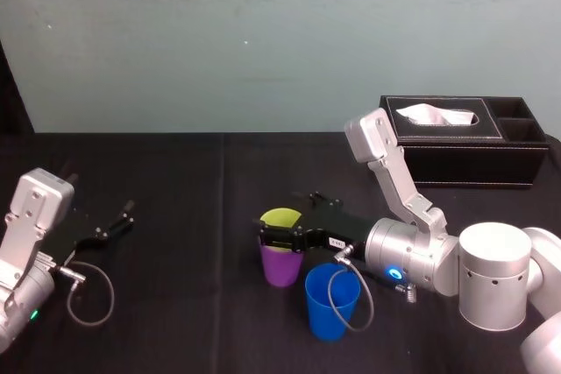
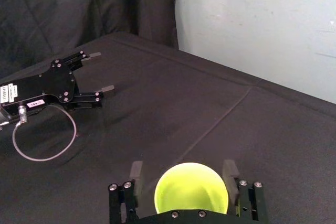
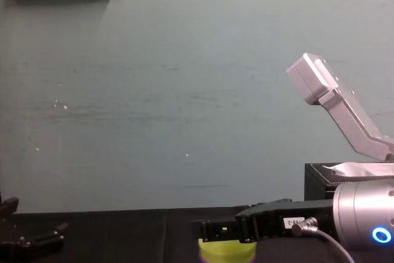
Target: Stack the three plastic cups sequentially using one hand.
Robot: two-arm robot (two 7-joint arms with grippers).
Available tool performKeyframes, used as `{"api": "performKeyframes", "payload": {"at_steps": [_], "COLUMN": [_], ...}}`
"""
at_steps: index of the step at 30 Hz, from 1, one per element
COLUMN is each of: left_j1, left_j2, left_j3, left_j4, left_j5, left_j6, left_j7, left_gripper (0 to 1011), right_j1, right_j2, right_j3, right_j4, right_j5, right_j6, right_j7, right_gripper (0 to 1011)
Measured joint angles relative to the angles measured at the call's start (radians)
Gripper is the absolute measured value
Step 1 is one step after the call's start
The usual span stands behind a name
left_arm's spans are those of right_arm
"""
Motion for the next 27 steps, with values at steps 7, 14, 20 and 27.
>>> {"api": "performKeyframes", "payload": {"at_steps": [7,14,20,27], "left_j1": [0.000,0.000,0.000,0.000], "left_j2": [0.000,0.000,0.000,0.000], "left_j3": [0.000,0.000,0.000,0.000], "left_j4": [0.000,0.000,0.000,0.000], "left_j5": [0.000,0.000,0.000,0.000], "left_j6": [0.000,0.000,0.000,0.000], "left_j7": [0.000,0.000,0.000,0.000], "left_gripper": [1000,1000,1000,1000], "right_j1": [0.000,-0.020,-0.073,-0.168], "right_j2": [0.001,0.009,0.044,0.111], "right_j3": [0.000,0.021,0.057,0.111], "right_j4": [-0.001,-0.039,-0.137,-0.263], "right_j5": [0.000,0.002,0.007,0.042], "right_j6": [0.000,-0.031,-0.029,-0.010], "right_j7": [0.000,-0.008,-0.038,-0.053], "right_gripper": [1003,1003,1002,1003]}}
